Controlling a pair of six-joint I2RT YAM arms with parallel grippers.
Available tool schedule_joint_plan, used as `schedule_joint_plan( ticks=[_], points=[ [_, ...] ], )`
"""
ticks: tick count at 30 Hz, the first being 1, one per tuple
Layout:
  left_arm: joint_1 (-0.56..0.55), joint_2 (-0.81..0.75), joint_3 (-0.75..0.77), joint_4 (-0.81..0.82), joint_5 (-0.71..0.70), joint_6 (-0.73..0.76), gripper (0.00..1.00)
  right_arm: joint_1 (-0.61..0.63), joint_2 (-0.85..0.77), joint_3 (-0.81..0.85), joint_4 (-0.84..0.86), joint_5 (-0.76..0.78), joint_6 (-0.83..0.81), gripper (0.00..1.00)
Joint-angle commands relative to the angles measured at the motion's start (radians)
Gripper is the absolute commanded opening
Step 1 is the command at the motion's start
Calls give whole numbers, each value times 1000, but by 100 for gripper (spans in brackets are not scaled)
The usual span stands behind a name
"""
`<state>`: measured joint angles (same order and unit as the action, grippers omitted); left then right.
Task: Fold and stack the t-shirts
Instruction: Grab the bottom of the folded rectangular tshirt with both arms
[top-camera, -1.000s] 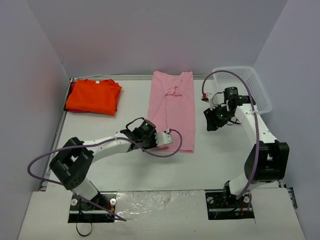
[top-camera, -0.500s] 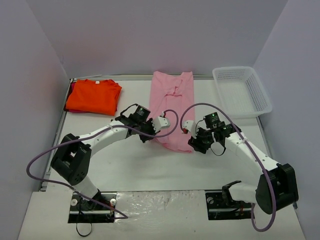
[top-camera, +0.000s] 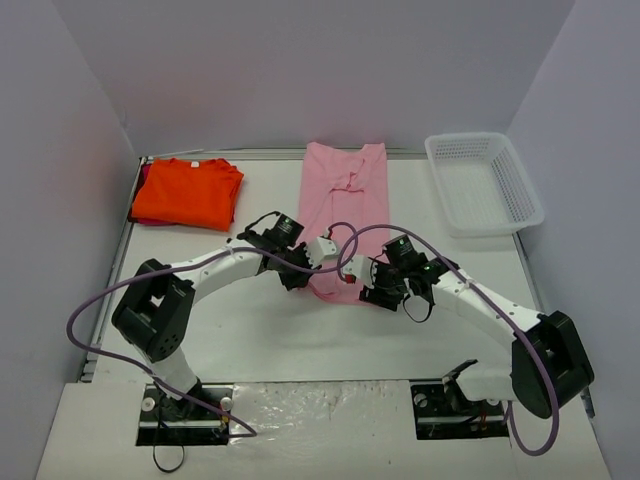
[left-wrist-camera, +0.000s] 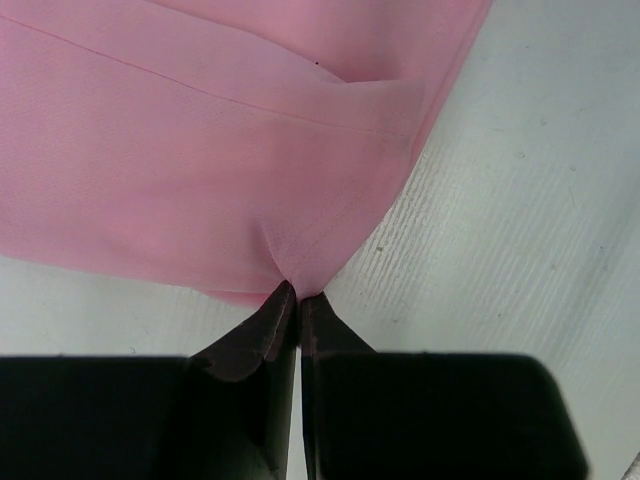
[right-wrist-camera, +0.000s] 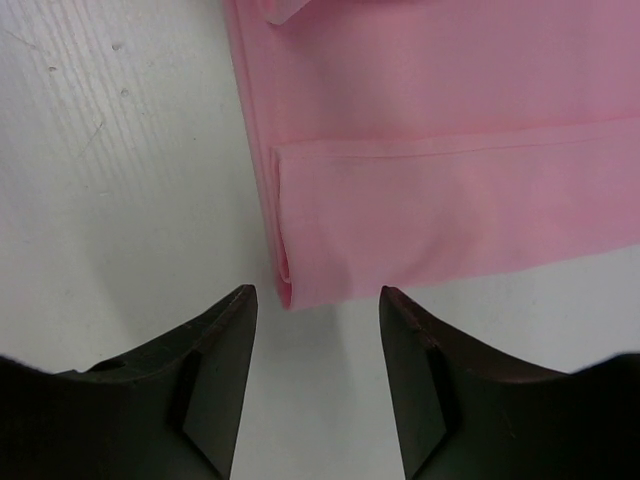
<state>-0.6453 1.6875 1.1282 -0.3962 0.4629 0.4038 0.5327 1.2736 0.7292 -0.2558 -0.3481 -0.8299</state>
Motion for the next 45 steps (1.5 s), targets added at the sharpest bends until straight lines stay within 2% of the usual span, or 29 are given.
schedule_joint_plan(
  ticks=[1, 17, 26, 29, 33, 37, 45],
  points=[
    [13, -3, 39, -16, 48, -28, 2, 19, 53, -2, 36, 49, -20, 49],
    [44, -18, 7, 5, 75, -34, 2, 49, 190, -22, 43, 110, -34, 47],
    [61, -15, 4, 5, 92, -40, 2, 52, 227, -36, 46, 136, -26, 34],
    [61, -12, 5, 5, 97, -40, 2, 53, 227, -40, 49, 143, -15, 25],
    [61, -9, 13, -3, 97, -39, 2, 55, 218, -44, 47, 147, -8, 6],
    [62, -11, 27, -23, 94, -33, 2, 55, 185, -27, 7, 121, -5, 0],
    [56, -74, 59, -108, 109, 29, 2, 55, 130, 105, -198, 15, 6, 0]
  ],
)
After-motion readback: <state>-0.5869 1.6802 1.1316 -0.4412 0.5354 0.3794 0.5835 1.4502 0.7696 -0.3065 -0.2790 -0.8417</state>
